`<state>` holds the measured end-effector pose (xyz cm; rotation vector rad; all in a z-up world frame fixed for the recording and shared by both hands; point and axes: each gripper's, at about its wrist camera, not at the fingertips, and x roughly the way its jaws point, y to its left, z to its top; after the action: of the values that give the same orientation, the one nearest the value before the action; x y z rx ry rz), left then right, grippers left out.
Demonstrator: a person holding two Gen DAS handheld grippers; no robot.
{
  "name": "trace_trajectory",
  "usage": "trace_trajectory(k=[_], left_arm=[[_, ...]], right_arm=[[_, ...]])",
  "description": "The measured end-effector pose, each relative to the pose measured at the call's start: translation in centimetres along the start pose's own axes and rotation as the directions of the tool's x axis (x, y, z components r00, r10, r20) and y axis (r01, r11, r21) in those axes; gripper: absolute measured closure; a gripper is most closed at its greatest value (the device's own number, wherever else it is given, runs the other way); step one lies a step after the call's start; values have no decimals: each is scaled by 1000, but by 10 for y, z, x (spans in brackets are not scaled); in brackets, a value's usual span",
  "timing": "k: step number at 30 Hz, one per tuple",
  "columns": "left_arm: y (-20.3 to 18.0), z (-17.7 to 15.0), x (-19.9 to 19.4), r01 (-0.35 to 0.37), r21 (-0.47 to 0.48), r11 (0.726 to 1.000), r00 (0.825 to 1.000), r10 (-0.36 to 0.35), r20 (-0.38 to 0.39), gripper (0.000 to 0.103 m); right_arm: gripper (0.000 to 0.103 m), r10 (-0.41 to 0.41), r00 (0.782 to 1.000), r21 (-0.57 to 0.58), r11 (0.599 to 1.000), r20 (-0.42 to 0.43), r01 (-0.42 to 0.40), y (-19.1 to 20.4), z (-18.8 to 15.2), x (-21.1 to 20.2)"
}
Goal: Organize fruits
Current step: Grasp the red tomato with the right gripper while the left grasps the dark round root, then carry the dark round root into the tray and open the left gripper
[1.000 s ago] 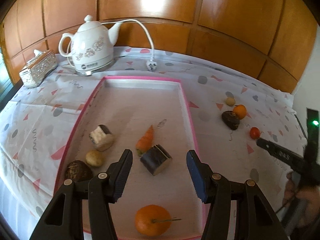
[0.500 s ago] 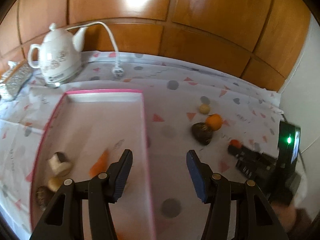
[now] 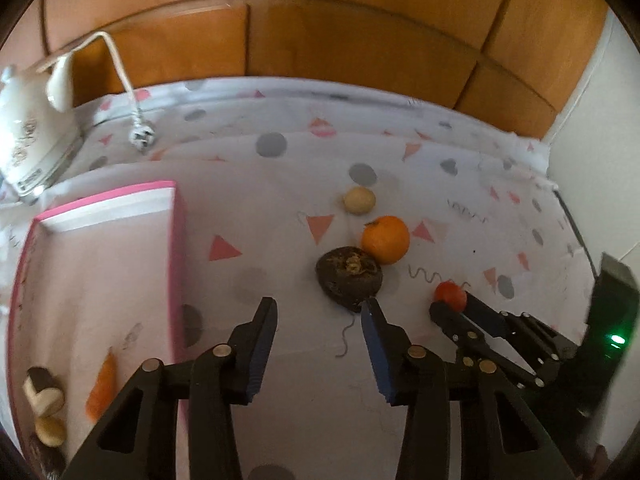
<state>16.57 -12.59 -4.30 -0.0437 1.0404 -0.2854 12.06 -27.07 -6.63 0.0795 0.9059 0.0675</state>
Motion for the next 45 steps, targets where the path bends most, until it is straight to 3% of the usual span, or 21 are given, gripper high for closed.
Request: trace_trajectory(k=[8,14,16,19,25,33,39,45], left_arm=[[-21,11,34,-38,67,997,999,40,-35,45],[-25,19,54,-44,77,996,998,48,-47,45],[-25,19,56,-46,72,996,999,48,-26,53],[-22,15,53,-38,57,998,999,39,-15,54],[-17,-11,28,-49,8,999,999,48,19,54],[-27,-63,6,-77,54,996,993,71,94,53],[-32,-69,13,-114,95,989,984,99,149,53],[-32,-70,14,-118,95,988,981,101,165,53]], right_arm=[[75,9,1000,9,1000,2,-9,-2,-1,1],[75,11,1000,12,1000,0,-11,-2,-2,3],[75,12,1000,13,1000,-1,-12,-2,-2,3],[75,12,1000,13,1000,0,-12,-2,-2,3],[75,1,1000,4,1000,-2,-1,-1,-2,4],[75,-39,999,-11,999,-13,39,-6,-4,-7],[75,-111,994,4,994,-6,111,-31,-20,-22],[75,-130,991,-2,991,29,130,-36,-29,-23]])
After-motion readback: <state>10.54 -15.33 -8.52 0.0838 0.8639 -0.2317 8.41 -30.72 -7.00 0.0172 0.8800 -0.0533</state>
